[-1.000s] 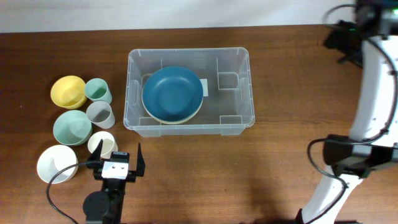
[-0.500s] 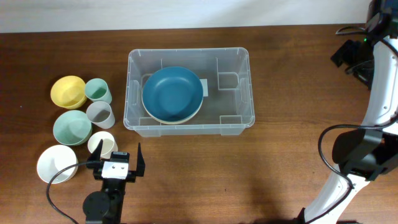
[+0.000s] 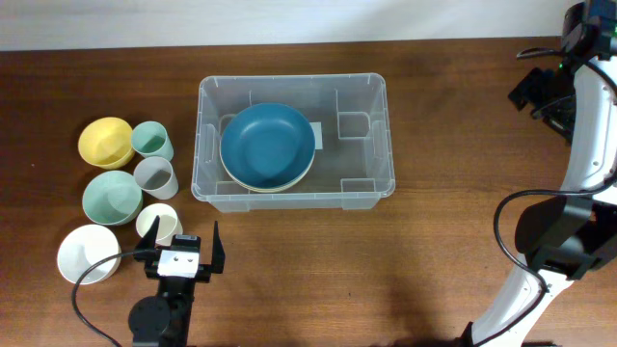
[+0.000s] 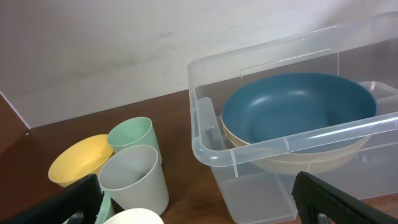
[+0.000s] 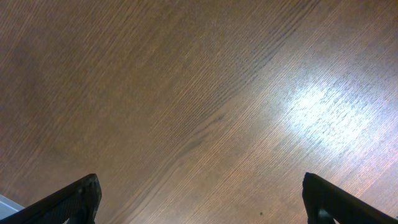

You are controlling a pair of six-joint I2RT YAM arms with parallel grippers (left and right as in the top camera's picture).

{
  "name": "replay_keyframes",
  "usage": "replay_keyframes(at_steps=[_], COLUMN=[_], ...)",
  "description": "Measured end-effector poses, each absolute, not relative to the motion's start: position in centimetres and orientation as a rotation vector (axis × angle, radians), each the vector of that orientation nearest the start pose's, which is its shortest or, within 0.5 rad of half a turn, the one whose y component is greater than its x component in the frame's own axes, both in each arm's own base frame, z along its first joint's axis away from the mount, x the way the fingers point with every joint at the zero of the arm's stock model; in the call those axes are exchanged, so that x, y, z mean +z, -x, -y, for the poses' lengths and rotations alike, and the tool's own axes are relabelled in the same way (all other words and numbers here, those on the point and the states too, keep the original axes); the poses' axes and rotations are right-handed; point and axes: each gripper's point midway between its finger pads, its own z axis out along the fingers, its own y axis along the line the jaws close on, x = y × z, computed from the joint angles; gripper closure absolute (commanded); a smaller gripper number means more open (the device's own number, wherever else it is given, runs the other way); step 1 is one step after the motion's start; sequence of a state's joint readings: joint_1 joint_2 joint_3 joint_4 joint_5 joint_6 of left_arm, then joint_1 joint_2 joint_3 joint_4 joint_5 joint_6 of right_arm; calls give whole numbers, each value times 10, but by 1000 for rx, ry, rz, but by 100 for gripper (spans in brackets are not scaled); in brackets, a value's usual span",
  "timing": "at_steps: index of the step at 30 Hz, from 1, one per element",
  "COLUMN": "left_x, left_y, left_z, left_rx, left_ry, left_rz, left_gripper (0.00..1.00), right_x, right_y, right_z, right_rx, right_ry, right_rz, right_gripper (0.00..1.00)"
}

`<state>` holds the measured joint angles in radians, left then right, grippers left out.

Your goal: Pack container

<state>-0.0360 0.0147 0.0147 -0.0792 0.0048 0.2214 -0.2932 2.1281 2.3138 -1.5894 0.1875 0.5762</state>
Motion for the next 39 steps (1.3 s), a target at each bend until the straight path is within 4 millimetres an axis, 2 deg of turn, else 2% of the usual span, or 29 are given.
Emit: replay_keyframes(at_steps=[10, 14, 23, 29, 34, 39], left_x=[158, 167, 228, 250, 278, 311], left_y=[-246, -246, -241, -242, -261, -305], left_z=[10, 11, 18, 13, 3, -3], left_rx=[137, 133, 117, 139, 173, 171], left_ry=[-215, -217, -222, -197, -177, -190], left_rz=[-1635, -1601, -1343, -1366, -1535, -1765], left_gripper=[0, 0, 0, 0, 0, 0], right_x=[202, 202, 202, 202, 202, 202], right_y=[-402, -402, -402, -402, -403, -402], right_z=[155, 155, 154, 154, 154, 154], right_rx=[-240, -239, -234, -232, -229, -229], right_ry=[-1259, -1259, -1258, -1258, -1259, -1260], right_rz=[-2658, -2658, -2659, -2659, -2660, -2660], right_gripper=[1, 1, 1, 1, 1, 1])
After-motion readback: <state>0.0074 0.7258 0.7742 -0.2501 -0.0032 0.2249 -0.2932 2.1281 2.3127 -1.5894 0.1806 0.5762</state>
